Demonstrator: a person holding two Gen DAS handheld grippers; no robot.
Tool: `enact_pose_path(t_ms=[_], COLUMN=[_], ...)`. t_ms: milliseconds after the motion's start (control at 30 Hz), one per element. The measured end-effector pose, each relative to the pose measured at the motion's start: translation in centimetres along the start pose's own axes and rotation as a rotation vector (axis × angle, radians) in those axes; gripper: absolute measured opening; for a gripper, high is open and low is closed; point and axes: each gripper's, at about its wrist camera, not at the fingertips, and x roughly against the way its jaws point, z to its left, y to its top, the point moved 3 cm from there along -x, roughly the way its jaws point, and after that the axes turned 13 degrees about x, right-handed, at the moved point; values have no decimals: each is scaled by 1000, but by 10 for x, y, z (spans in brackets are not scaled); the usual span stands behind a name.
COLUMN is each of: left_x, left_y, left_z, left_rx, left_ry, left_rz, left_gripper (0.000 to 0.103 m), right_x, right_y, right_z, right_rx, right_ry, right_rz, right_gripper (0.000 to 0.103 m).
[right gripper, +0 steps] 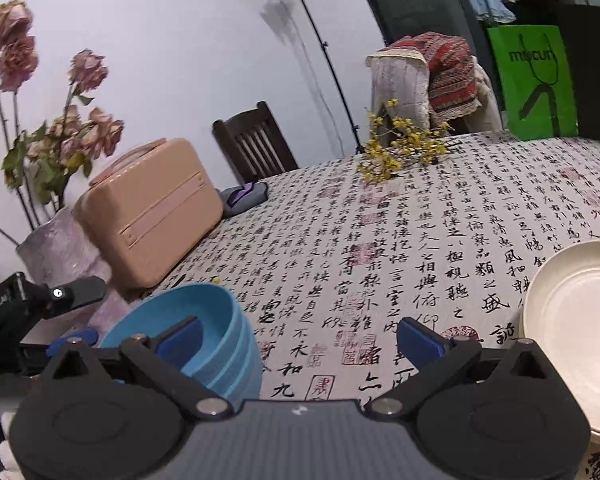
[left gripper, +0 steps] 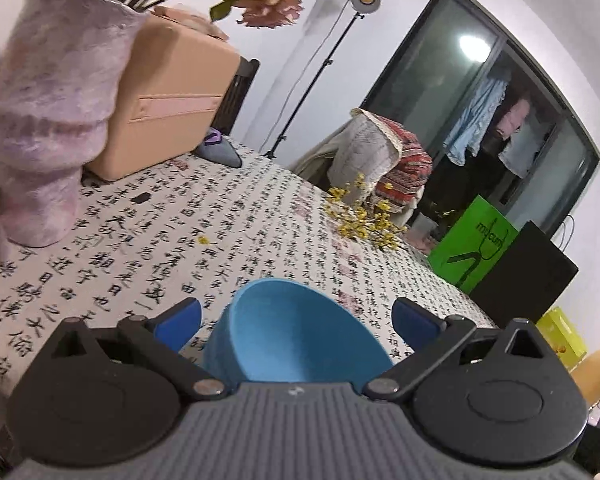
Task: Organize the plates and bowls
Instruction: 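Reposition both open grippers around the rim of the bowl stack, then close both grippers on the rim of the stacked blue bowls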
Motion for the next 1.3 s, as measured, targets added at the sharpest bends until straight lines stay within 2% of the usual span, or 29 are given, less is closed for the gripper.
enact_pose_path(t_ms=[233,467,600,767,833,967,1000,1167,1200,1300], left_x=[8,-8,-19,-40,-48,-60,-63,-72,-73,-74], left_y=[8,13,15,14,13,6,4,-5,-7,-9], left_z=[4,16,23,33,36,37,38,41,41,38], left_rx=[-22,-29,-38,-37,-29,-21,-20,-1,1,4], left_ry=[47,114,158,216,229,245,249,252,250,237], left_rz=[-21,36,83,193,236,309,327,399,408,435], left_gripper=[103,103,103,103,103,102,102,82,81,69], right_x=[-5,-28,-43,-64,-74,-97,-101,-118,-121,-124], right_y=[9,12,15,20,20,14,13,3,1,-2], right_z=[4,9,11,12,14,19,20,25,26,26], right_rx=[-19,-29,-24,-39,-45,-69,-76,-127,-134,-165], right_ry=[48,95,136,192,219,257,264,322,326,323], right_rz=[-15,36,104,204,250,358,380,467,482,507], right_gripper=[103,103,103,102,97,94,87,72,68,62])
